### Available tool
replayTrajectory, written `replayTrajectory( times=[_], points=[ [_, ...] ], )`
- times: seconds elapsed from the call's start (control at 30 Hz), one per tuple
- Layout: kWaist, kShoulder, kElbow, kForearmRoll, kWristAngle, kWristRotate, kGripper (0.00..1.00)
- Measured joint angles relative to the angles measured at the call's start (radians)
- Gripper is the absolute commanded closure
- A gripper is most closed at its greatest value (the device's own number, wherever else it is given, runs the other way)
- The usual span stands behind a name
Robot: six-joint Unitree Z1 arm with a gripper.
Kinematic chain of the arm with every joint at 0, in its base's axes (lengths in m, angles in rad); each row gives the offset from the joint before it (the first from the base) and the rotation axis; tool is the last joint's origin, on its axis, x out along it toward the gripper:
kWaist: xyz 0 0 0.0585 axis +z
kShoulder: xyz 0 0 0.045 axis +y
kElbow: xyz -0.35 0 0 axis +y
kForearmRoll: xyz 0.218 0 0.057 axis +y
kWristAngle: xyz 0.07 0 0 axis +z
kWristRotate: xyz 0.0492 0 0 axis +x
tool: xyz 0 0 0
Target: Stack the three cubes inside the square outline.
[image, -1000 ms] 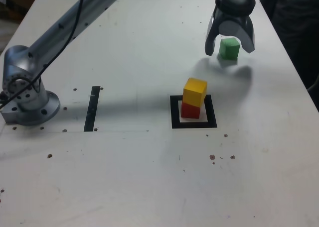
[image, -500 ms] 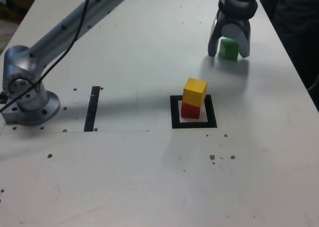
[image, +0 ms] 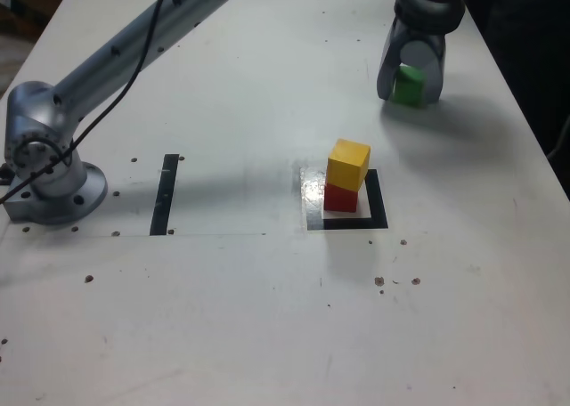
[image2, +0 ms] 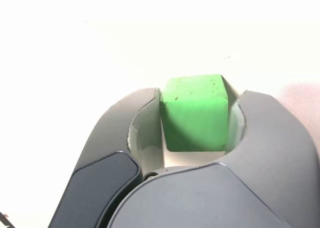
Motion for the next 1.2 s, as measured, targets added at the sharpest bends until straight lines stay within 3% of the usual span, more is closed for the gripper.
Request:
replayTrajectory(
  times=[0.23, 0.57, 0.9, 1.2],
  points=[
    [0.0, 0.0, -0.007, 0.001, 0.002, 0.001, 0.81],
    [-0.012, -0.01, -0.005, 0.011, -0.003, 0.024, 0.84],
    [-0.126, -0.219, 0.118, 0.04, -0.026, 0.023, 0.84],
    [-0.294, -0.433, 0.418, 0.039, -0.007, -0.103, 0.84]
  ],
)
